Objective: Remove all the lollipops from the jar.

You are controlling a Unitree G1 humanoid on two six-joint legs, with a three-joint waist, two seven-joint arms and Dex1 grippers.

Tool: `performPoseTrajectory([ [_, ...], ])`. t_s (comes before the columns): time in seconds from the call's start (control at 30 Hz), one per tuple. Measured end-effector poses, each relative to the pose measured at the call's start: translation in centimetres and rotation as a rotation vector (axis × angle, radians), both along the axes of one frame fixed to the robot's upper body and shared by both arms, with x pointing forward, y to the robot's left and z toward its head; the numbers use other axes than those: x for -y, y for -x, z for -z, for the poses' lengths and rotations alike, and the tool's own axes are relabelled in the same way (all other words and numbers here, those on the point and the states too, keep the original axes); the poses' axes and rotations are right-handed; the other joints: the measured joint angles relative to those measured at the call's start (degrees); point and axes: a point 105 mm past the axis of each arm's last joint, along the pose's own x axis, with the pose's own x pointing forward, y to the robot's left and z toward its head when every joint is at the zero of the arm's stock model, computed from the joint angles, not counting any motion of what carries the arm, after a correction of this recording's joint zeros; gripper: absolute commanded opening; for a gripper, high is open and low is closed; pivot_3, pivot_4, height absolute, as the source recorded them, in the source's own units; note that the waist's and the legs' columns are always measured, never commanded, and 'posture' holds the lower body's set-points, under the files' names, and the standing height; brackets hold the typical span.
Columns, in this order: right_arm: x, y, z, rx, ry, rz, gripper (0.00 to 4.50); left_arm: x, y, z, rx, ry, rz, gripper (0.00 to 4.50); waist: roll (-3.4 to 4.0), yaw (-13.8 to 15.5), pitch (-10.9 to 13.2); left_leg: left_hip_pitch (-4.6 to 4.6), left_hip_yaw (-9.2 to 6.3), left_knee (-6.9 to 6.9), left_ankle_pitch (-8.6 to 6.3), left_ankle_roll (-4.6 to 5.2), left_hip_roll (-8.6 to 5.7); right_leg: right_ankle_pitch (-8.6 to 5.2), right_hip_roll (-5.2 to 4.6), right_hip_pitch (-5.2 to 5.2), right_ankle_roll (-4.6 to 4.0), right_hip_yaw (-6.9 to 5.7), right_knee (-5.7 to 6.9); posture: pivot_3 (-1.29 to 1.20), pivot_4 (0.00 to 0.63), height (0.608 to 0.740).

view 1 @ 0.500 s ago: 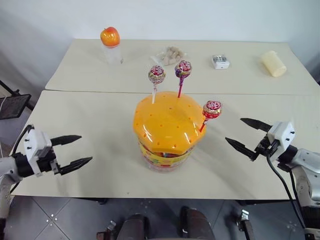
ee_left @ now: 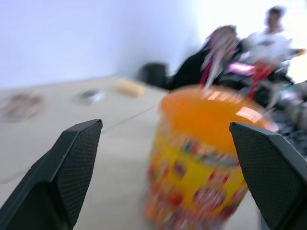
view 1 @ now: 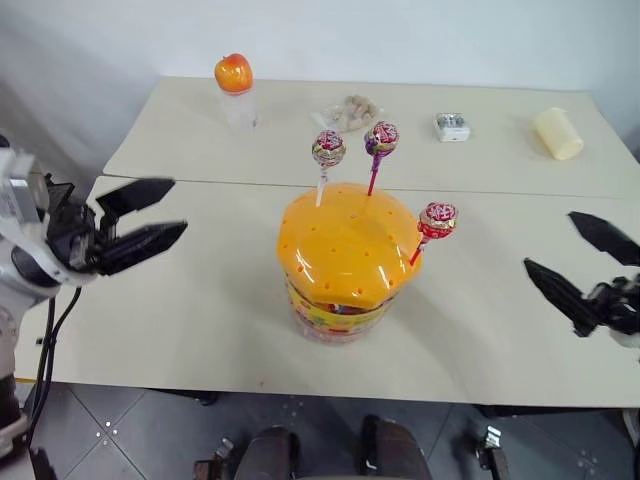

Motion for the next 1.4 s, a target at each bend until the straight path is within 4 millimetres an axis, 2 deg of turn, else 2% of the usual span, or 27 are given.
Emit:
performPoseTrajectory([
  [0.03, -0.1, 0.6, -0.7, 0.028, -0.04, 0.0, 4.47, 0.9, -0.2, -0.4, -0.015, -0.002, 0.059, 4.5, 0.0, 0.1, 0.0, -0.02, 0.04, 0.01, 0.02, -0.02, -0.02, 0.0, 0.01, 0.0, 0.0, -0.02, 0.03, 0.0, 0.15, 0.74],
  [0.07, -1.1, 1.8, -2.0, 0.078, -0.087, -0.032, 4.47, 2.4, -0.5, -1.4, -0.012, -0.021, 0.141, 4.5, -0.02, 0.2, 0.0, -0.03, 0.13, 0.03, 0.04, -0.05, 0.0, 0.0, 0.05, -0.01, 0.0, -0.01, 0.03, 0.0, 0.15, 0.74],
  [0.13, -3.5, 3.7, -3.5, 0.125, -0.101, -0.117, 4.47, 4.1, -0.6, -2.7, 0.008, -0.052, 0.232, 4.5, 0.0, 0.4, 0.0, -0.03, 0.12, 0.06, 0.05, -0.07, -0.01, 0.0, 0.06, 0.0, 0.0, -0.01, 0.05, 0.0, 0.15, 0.74],
  [0.23, -6.4, 5.4, -4.4, 0.153, -0.099, -0.211, 4.47, 6.5, -1.3, -3.6, 0.017, -0.059, 0.365, 4.5, -0.08, 0.4, 0.0, -0.05, 0.22, 0.09, 0.03, -0.04, -0.07, 0.0, 0.06, 0.03, 0.0, 0.06, -0.03, 0.0, 0.15, 0.74],
  [0.4, -7.0, 5.3, -4.3, 0.142, -0.119, -0.226, 4.47, 9.3, -2.6, -1.4, -0.009, -0.107, 0.455, 4.5, -0.15, 0.0, 0.0, -0.06, 0.36, 0.1, 0.01, 0.0, -0.03, 0.0, 0.12, -0.04, 0.0, 0.15, -0.06, 0.0, 0.15, 0.74],
  [0.53, -7.6, 5.0, -3.9, 0.119, -0.125, -0.246, 4.47, 10.3, -3.1, -0.3, 0.007, -0.149, 0.476, 4.5, -0.17, 0.2, 0.0, -0.11, 0.35, 0.14, 0.01, 0.0, -0.03, 0.0, 0.12, -0.04, 0.0, 0.16, -0.1, 0.0, 0.15, 0.74],
  [0.67, -8.7, 4.9, -3.5, 0.096, -0.14, -0.266, 4.5, 11.3, -3.5, -0.4, 0.039, -0.122, 0.483, 3.64, -0.2, 0.4, 0.0, -0.17, 0.29, 0.26, -0.01, 0.03, -0.03, 0.0, 0.11, -0.03, 0.0, 0.16, -0.08, 0.0, 0.15, 0.74],
  [1.03, -9.4, 4.4, -3.1, 0.094, -0.144, -0.238, 4.5, 12.4, -3.7, -1.1, 0.067, -0.106, 0.497, 0.19, -0.21, 0.3, 0.0, -0.23, 0.27, 0.4, -0.04, 0.08, -0.02, 0.0, 0.11, -0.03, 0.01, 0.15, -0.05, 0.0, 0.15, 0.74],
  [1.07, -9.4, 4.4, -3.1, 0.093, -0.148, -0.24, 4.5, 12.4, -3.8, -1.4, 0.072, -0.098, 0.494, 0.03, -0.21, 0.4, 0.0, -0.24, 0.27, 0.41, -0.04, 0.08, -0.02, 0.0, 0.11, -0.03, 0.01, 0.15, -0.05, 0.0, 0.15, 0.74],
  [1.23, -9.5, 4.5, -4.0, 0.113, -0.197, -0.277, 4.5, 11.8, -4.5, -3.9, 0.016, 0.078, 0.495, 0.03, -0.23, 0.3, 0.0, -0.24, 0.24, 0.44, -0.05, 0.1, 0.0, 0.0, 0.11, -0.03, 0.01, 0.15, -0.03, 0.0, 0.15, 0.74],
  [1.33, -9.9, 4.7, -4.0, 0.101, -0.145, -0.332, 4.5, 9.9, -5.3, -6.1, -0.01, 0.215, 0.435, 0.03, -0.24, 0.2, 0.0, -0.23, 0.23, 0.44, -0.05, 0.1, 0.02, 0.0, 0.11, -0.03, 0.01, 0.13, -0.02, 0.0, 0.15, 0.74],
  [1.4, -10.0, 4.5, -3.6, 0.065, -0.074, -0.373, 4.5, 7.9, -6.3, -7.1, -0.022, 0.272, 0.332, 0.03, -0.24, 0.1, 0.0, -0.21, 0.25, 0.43, -0.05, 0.1, 0.02, 0.01, 0.11, -0.03, 0.02, 0.13, -0.01, 0.0, 0.15, 0.74],
])
